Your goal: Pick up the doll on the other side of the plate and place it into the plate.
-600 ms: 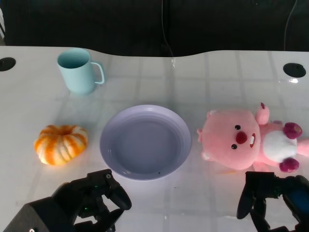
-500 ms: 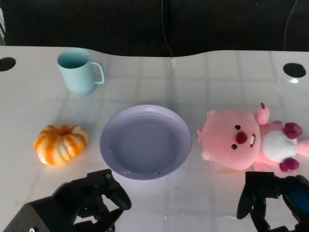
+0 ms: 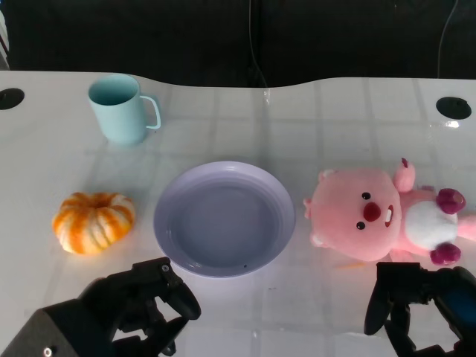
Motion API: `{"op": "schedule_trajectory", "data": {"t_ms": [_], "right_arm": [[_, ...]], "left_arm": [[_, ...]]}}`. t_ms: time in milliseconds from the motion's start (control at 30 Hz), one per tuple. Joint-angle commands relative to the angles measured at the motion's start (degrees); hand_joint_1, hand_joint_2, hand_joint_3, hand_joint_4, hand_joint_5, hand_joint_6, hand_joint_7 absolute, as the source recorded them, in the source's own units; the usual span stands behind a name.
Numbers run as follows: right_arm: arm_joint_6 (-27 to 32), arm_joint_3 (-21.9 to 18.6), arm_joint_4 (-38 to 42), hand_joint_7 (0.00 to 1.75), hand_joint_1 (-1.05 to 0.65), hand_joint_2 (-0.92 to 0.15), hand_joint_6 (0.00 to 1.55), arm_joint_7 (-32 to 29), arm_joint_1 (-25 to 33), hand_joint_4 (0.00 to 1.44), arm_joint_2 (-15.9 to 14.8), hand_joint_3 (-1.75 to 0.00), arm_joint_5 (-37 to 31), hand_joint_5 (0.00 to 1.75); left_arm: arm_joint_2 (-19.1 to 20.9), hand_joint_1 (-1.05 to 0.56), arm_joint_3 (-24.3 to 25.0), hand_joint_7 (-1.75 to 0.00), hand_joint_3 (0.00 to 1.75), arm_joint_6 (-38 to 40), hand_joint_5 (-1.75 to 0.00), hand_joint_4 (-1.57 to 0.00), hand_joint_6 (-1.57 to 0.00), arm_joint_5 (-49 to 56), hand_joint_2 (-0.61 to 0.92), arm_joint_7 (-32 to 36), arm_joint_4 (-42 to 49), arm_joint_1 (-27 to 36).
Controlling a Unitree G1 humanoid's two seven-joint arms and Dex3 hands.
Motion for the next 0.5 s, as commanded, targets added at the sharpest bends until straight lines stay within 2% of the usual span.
{"op": "schedule_trajectory", "data": {"t_ms": [33,333,500], "right_arm": [[0.49,-0.43,-0.28,1.37,0.17,-0.27,0.82,0.15,-0.61,0.85,-0.75,-1.51,0.67,1.73],[0.82,-0.44,-0.16,1.35,0.18,-0.29,0.81,-0.33,-0.95,0.85,-0.48,-1.47,0.12,1.66],[1.51,-0.89,-1.69,1.12,0.14,-0.4,0.75,-1.97,-0.5,0.78,0.77,-1.23,0.17,1.43]], "left_arm": [[0.55,-0.14,0.66,-1.43,0.53,0.63,-1.6,-0.59,-0.55,-0.96,0.92,-0.83,0.4,-0.71],[0.76,-0.12,0.71,-1.45,0.56,0.89,-1.62,-0.59,-0.55,-1.13,0.9,-0.7,0.78,-1.09],[1.07,-0.14,1.02,-1.45,0.57,0.62,-1.63,-0.6,-0.55,-1.29,0.9,-0.96,0.53,-0.75]]}}
